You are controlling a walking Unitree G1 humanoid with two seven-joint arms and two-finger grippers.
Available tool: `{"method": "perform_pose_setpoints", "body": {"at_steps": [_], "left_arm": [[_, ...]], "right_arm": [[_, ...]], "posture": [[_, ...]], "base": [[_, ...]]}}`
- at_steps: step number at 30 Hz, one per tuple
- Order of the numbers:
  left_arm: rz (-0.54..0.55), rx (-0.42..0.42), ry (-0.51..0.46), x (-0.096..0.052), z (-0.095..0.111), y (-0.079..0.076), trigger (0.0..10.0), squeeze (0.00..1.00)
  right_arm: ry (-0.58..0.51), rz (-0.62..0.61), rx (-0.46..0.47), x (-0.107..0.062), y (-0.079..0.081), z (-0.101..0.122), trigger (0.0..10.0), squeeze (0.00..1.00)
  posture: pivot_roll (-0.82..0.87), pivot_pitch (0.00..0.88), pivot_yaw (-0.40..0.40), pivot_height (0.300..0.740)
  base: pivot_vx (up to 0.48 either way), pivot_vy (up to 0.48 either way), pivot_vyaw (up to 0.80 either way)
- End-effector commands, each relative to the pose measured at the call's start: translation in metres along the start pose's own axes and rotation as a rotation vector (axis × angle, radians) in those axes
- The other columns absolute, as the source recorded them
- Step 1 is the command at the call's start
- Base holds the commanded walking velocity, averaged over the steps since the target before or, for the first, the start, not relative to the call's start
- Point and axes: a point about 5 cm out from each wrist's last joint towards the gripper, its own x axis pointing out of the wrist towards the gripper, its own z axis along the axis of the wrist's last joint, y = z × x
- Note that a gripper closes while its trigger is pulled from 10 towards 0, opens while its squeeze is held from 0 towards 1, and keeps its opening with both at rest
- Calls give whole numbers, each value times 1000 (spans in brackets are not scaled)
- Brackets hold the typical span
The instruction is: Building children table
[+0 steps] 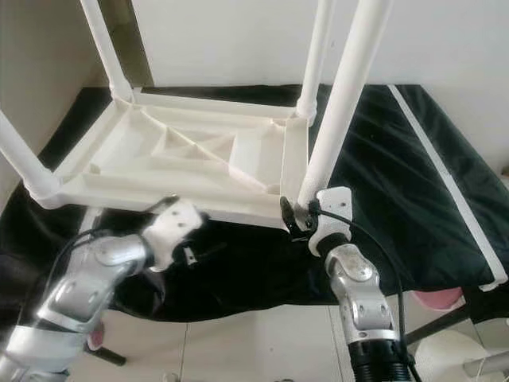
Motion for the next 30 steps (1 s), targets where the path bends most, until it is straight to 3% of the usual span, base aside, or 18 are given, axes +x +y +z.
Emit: {"method": "perform_pose_setpoints", "body": {"at_steps": [1, 12, 21, 24, 30], "left_arm": [[29, 4, 73, -6, -14, 9, 10000, 0], [160, -39, 212, -18, -35, 45, 10000, 0], [302, -101, 295, -19, -42, 75, 10000, 0], [309, -111, 299, -19, -42, 77, 10000, 0], [319, -212, 261, -16, -37, 88, 10000, 0]], "right_arm": [[7, 65, 0, 0, 0, -3, 10000, 0], [40, 205, -26, 9, -10, -8, 10000, 0], [40, 317, 6, 7, -5, -7, 10000, 0], [40, 332, 8, 6, -4, -8, 10000, 0], [31, 390, 35, -1, 2, -7, 10000, 0]], "posture": [[-3, 89, 4, 740], [3, 83, 17, 740], [-4, 83, 20, 740], [-7, 85, 23, 740], [-21, 91, 32, 740]], "base": [[0, 0, 0], [0, 0, 0], [0, 0, 0], [0, 0, 0], [0, 0, 0]]}}
